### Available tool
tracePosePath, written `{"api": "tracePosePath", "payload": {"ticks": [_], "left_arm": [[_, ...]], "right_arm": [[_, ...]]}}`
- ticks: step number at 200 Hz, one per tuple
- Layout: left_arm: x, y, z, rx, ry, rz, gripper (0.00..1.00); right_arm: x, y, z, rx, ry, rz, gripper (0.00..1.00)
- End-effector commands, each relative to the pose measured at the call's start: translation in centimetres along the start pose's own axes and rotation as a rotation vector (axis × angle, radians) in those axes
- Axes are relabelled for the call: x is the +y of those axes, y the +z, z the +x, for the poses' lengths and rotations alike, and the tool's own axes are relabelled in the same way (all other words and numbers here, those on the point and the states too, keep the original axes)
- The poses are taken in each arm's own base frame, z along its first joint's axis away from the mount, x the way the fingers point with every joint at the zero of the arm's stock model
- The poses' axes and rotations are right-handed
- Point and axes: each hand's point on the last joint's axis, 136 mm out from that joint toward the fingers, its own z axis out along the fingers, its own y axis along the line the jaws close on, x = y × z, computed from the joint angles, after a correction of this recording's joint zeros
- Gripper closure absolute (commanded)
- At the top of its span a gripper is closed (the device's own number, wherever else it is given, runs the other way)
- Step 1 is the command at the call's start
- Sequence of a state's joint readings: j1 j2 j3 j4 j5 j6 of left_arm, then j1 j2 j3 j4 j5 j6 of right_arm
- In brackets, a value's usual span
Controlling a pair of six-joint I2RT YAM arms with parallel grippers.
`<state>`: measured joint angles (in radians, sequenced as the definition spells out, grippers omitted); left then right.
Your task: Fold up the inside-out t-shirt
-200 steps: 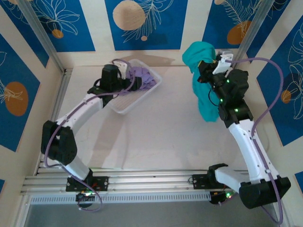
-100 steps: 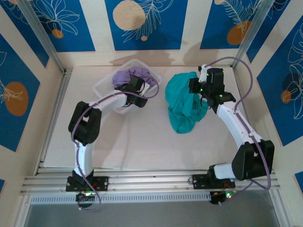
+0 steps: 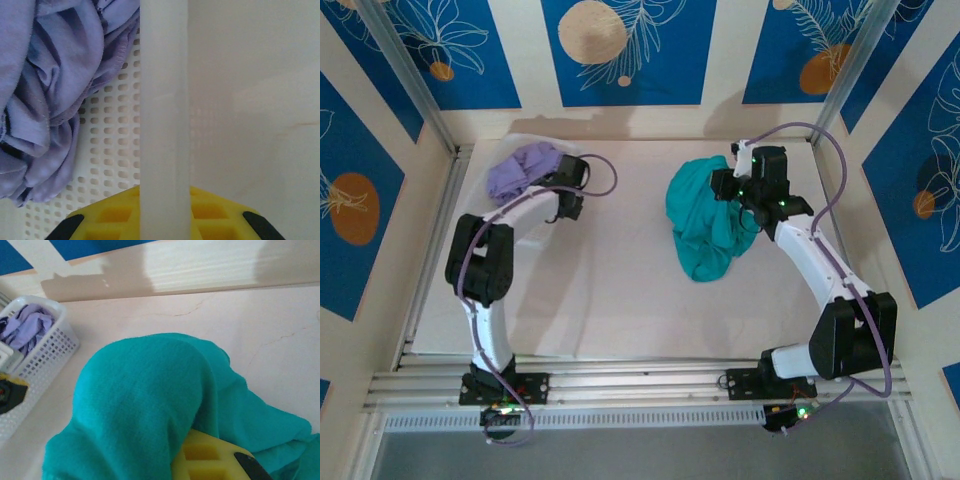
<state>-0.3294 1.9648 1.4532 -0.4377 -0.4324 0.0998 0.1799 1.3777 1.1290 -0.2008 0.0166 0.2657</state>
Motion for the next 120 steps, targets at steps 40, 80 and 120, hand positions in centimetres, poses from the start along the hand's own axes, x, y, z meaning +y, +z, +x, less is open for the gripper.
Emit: {"api": "tracePosePath", "payload": {"ticks": [40, 80, 120], "left_arm": [[10.7, 2.5, -2.6, 0.009, -0.146, -0.139, 0.87], [13.7, 5.3, -2.7, 0.056, -0.175, -0.188, 0.87], [14.0, 5.6, -3.3, 0.038, -0.179, -0.173, 0.69]], "right_arm": [[2.7, 0.7, 0.7, 0.023, 0.004, -0.105, 0.85], [4.2, 1.2, 1.3, 0.058, 0.001, -0.147, 0.86], [4.7, 1.3, 1.8, 0.079, 0.003, -0.156, 0.86]]}}
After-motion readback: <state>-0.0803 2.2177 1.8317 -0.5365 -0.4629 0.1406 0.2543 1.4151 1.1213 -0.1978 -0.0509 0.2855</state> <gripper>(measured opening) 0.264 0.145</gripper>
